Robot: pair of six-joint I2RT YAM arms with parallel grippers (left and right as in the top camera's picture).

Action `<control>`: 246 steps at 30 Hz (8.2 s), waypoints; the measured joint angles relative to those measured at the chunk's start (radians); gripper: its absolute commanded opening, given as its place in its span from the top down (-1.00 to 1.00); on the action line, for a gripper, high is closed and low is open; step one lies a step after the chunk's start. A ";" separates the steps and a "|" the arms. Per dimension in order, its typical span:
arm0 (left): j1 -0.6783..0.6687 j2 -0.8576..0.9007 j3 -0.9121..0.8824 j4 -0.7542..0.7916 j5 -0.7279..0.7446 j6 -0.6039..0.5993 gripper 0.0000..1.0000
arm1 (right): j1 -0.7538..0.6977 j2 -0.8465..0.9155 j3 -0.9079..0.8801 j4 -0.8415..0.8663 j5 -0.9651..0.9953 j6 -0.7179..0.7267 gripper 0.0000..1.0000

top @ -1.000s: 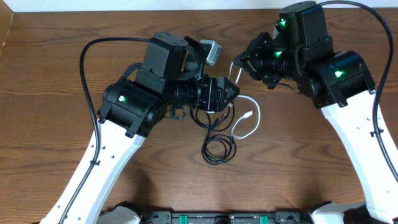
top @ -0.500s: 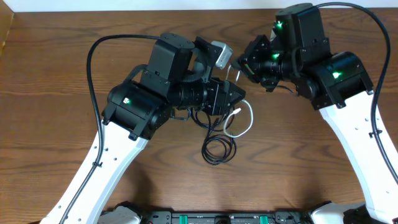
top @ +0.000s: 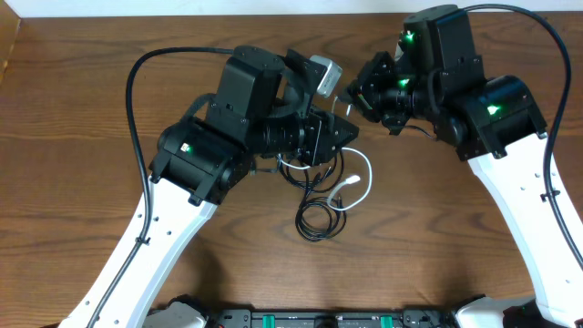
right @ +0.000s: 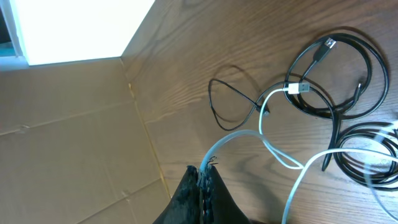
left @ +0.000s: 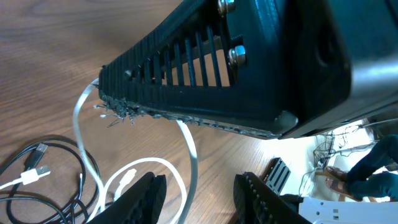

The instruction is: Untangle cables

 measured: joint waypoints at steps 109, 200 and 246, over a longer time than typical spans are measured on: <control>0.513 0.275 0.071 0.360 0.082 -0.090 0.85 | 0.004 0.000 0.001 -0.417 0.367 -0.423 -0.83; 0.541 0.517 -0.282 -0.167 -0.445 -0.683 -0.40 | 0.005 0.000 0.001 -0.496 0.361 -0.497 -0.98; 0.521 -0.060 -0.277 -0.061 -0.148 -0.660 0.85 | 0.029 0.000 0.001 -0.454 0.324 -0.604 -0.99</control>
